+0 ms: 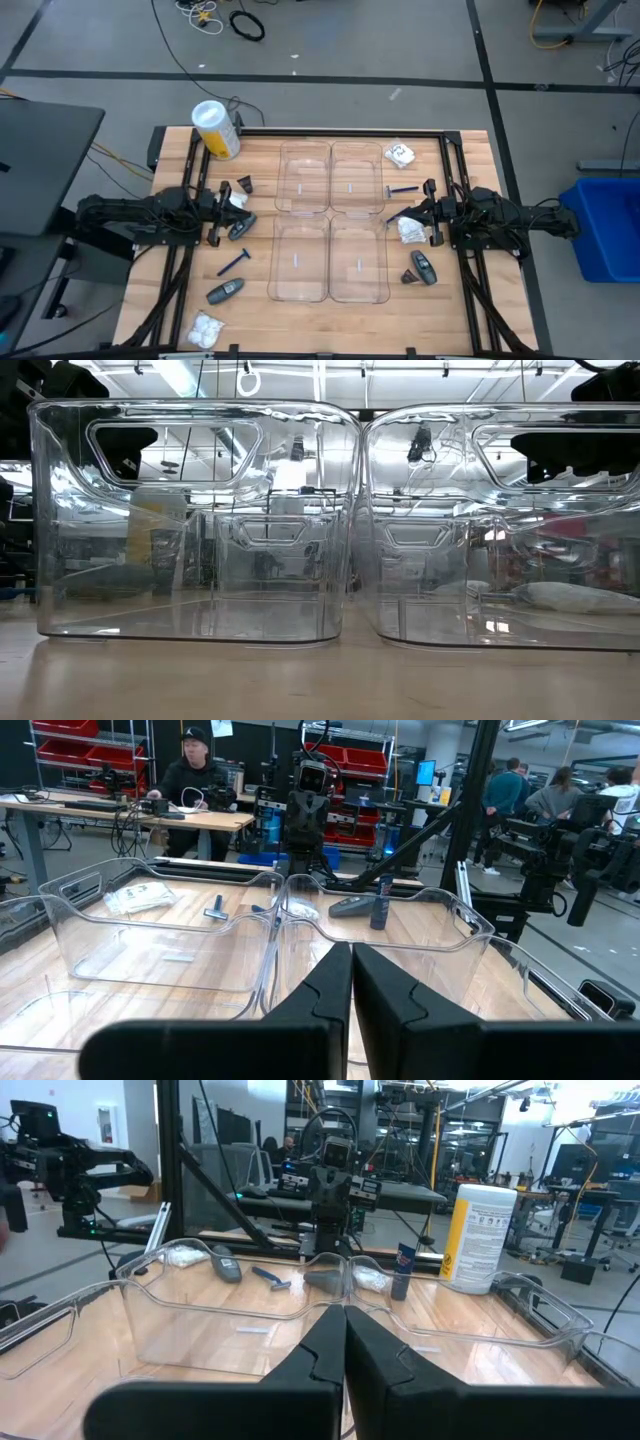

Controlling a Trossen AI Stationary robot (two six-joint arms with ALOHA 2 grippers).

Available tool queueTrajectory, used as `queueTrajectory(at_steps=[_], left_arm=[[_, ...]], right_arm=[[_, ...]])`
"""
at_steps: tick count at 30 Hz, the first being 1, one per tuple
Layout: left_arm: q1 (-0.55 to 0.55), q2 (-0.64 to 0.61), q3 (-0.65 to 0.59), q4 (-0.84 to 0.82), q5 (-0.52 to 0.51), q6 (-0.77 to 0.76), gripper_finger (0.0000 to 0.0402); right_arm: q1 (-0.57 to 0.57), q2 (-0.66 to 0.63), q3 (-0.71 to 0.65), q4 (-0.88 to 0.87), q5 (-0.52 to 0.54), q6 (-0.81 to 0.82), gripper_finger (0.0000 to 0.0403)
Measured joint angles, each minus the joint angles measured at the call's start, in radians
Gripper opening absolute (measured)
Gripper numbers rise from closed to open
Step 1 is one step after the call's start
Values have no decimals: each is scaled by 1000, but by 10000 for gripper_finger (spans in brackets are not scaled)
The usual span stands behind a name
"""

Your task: Pick & Place Travel size toiletries

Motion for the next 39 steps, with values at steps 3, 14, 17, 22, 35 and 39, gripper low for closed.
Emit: queueTrajectory(at_steps=[3, 14, 17, 22, 35, 39], left_arm=[[0, 0, 0, 0, 0, 0, 22], [0, 0, 0, 0, 0, 0, 22], [0, 0, 0, 0, 0, 0, 22], [0, 0, 0, 0, 0, 0, 22], [0, 0, 0, 0, 0, 0, 22], [0, 0, 0, 0, 0, 0, 22]], right_arm=[[0, 0, 0, 0, 0, 0, 7], [0, 0, 0, 0, 0, 0, 7], [0, 0, 0, 0, 0, 0, 7], [0, 0, 0, 0, 0, -1, 7], [0, 0, 0, -7, 43, -230, 7], [0, 0, 0, -7, 43, -232, 7]])
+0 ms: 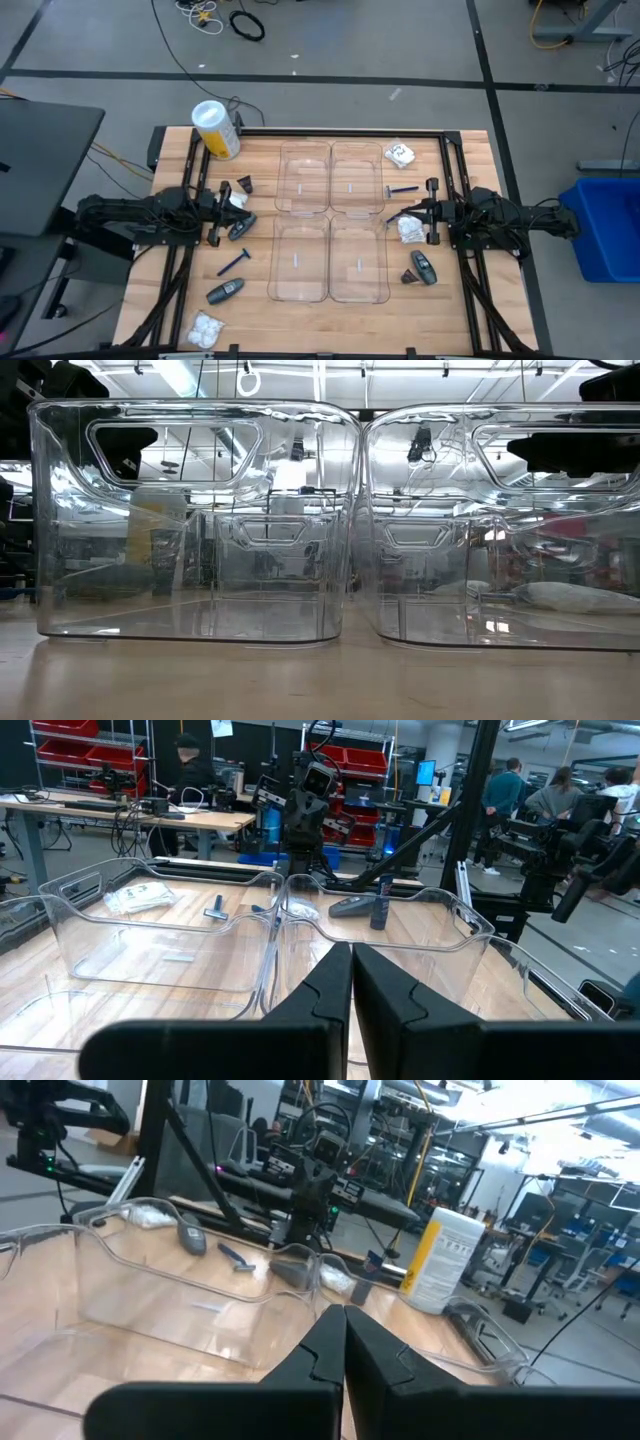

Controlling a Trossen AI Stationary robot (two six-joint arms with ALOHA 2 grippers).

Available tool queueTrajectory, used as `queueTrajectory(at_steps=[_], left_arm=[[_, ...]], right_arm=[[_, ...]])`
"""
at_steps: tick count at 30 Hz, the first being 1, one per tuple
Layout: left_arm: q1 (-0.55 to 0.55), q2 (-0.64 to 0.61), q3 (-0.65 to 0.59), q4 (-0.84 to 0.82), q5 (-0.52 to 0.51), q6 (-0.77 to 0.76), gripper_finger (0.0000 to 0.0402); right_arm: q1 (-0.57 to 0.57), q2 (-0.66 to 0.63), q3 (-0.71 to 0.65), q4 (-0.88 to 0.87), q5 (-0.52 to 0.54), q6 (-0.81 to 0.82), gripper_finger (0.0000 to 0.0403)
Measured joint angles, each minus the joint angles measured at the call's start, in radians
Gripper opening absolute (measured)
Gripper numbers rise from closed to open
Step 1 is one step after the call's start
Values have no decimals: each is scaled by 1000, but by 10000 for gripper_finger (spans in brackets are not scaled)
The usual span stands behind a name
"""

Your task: Pick & Place Travel size toiletries

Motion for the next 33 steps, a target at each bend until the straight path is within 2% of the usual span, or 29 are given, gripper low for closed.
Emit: queueTrajectory(at_steps=[19, 26, 30, 33], left_arm=[[0, 0, 0, 0, 0, 0, 22], [0, 0, 0, 0, 0, 0, 22], [0, 0, 0, 0, 0, 0, 22], [0, 0, 0, 0, 0, 0, 22]], right_arm=[[0, 0, 0, 1, 16, 3, 7], [0, 0, 0, 4, -26, 307, 7], [0, 0, 0, 8, -43, 414, 7], [0, 0, 0, 8, -43, 427, 7]])
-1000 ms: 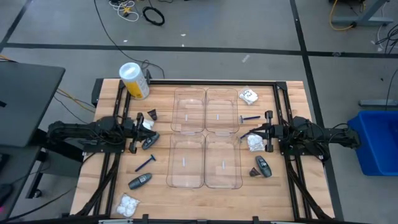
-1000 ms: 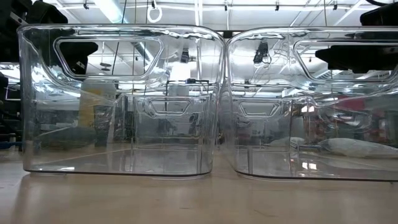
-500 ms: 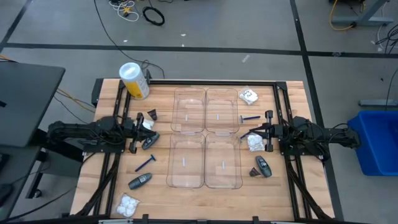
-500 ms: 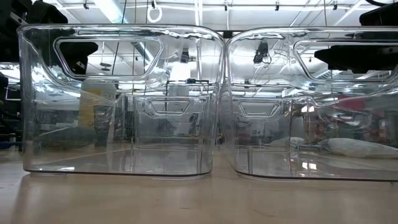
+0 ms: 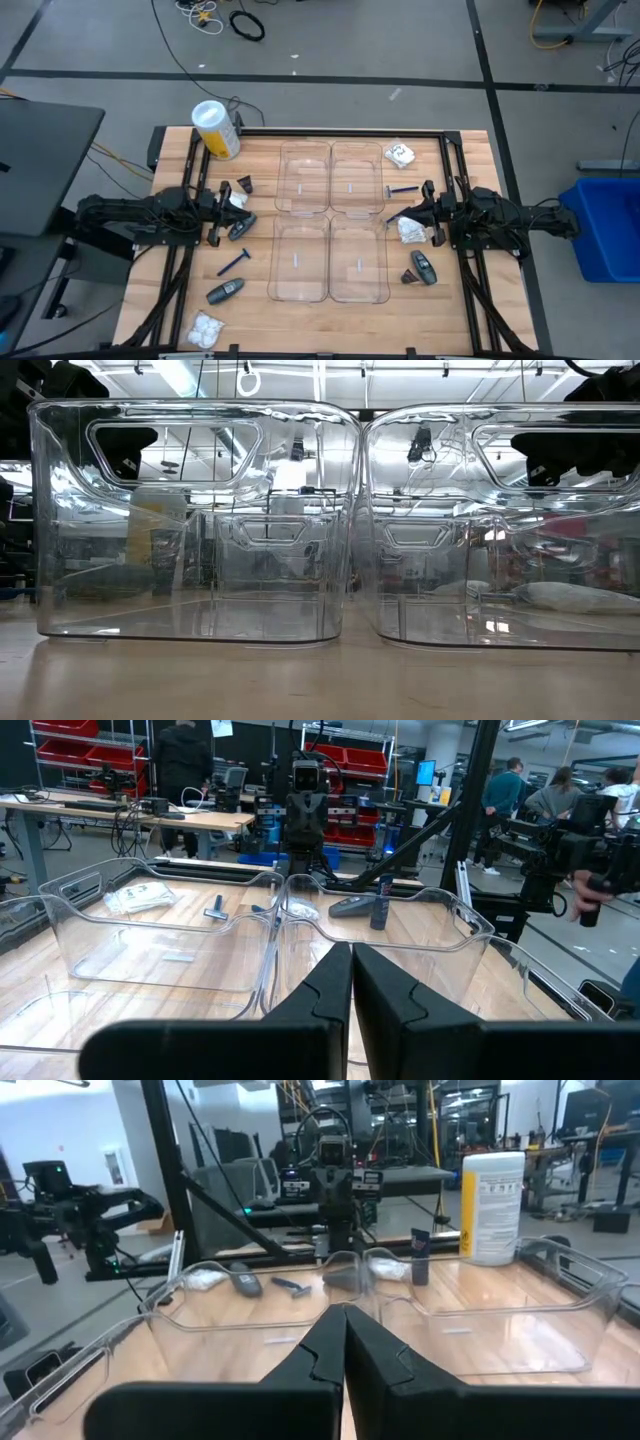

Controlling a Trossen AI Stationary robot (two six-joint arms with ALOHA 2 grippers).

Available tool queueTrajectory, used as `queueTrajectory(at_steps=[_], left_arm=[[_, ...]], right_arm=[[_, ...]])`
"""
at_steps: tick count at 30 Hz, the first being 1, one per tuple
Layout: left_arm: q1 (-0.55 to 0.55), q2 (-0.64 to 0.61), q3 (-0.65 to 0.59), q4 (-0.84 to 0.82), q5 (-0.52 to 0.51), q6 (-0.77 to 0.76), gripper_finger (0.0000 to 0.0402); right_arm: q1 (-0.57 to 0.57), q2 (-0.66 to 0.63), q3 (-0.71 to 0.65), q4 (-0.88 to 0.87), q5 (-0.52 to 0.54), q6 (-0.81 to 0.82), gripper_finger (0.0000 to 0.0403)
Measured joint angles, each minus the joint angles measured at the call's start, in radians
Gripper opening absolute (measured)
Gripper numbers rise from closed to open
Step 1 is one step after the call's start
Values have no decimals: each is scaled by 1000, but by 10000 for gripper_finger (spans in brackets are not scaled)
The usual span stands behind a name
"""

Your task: Pick & Place Travel size toiletries

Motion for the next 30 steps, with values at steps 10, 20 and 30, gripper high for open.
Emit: queueTrajectory(at_steps=[10, 20, 30], left_arm=[[0, 0, 0, 0, 0, 0, 22], [0, 0, 0, 0, 0, 0, 22], [0, 0, 0, 0, 0, 0, 22]], right_arm=[[0, 0, 0, 5, 36, 20, 7], [0, 0, 0, 206, 92, 74, 7], [-1, 27, 67, 164, 97, 77, 3]])
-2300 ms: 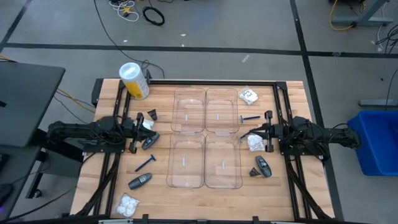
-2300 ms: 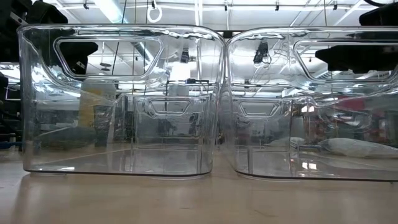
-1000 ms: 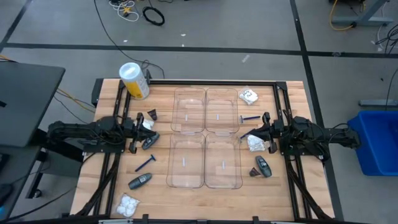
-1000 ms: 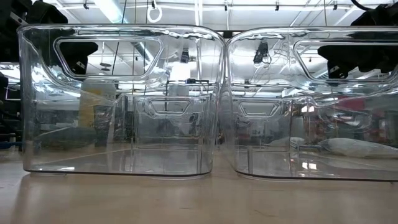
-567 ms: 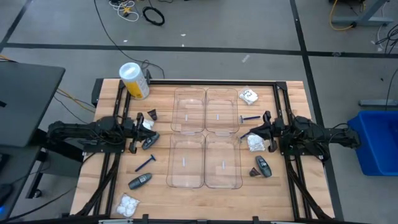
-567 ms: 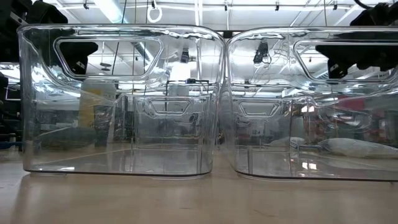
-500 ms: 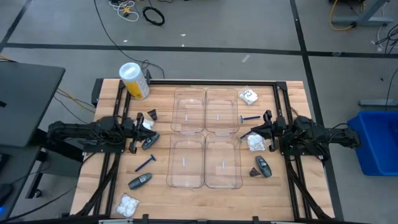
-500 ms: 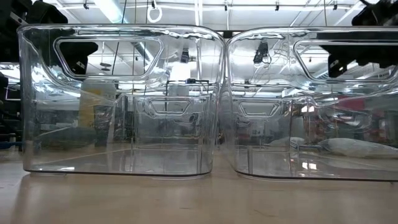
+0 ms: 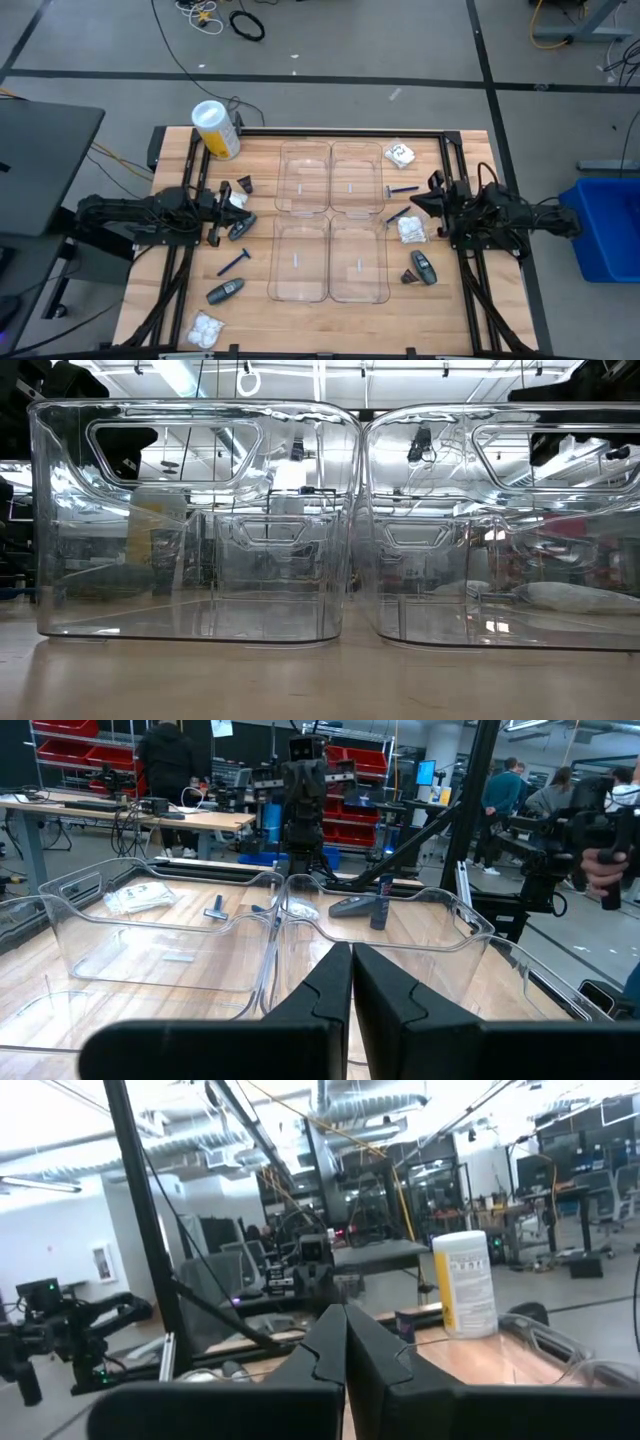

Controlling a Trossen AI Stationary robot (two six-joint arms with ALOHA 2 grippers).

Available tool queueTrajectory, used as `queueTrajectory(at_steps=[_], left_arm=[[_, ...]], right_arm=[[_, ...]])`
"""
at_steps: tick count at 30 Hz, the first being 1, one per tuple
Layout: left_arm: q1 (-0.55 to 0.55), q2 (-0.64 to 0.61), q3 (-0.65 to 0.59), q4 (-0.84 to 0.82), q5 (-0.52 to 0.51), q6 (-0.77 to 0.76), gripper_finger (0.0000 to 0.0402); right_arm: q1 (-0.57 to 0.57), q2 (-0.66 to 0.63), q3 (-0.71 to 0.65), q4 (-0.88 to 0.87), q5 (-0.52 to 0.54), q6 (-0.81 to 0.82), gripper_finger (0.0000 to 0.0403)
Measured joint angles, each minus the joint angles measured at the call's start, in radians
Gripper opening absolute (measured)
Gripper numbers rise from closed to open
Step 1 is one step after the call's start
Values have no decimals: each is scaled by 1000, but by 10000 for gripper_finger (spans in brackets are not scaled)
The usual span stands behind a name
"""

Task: Pick & Place Travel size toiletries
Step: Put the top razor into the top right transparent bin

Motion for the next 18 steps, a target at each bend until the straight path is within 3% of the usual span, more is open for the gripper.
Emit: queueTrajectory(at_steps=[18], left_arm=[[0, 0, 0, 0, 0, 0, 22]], right_arm=[[0, 227, 310, -29, 69, -6, 2]])
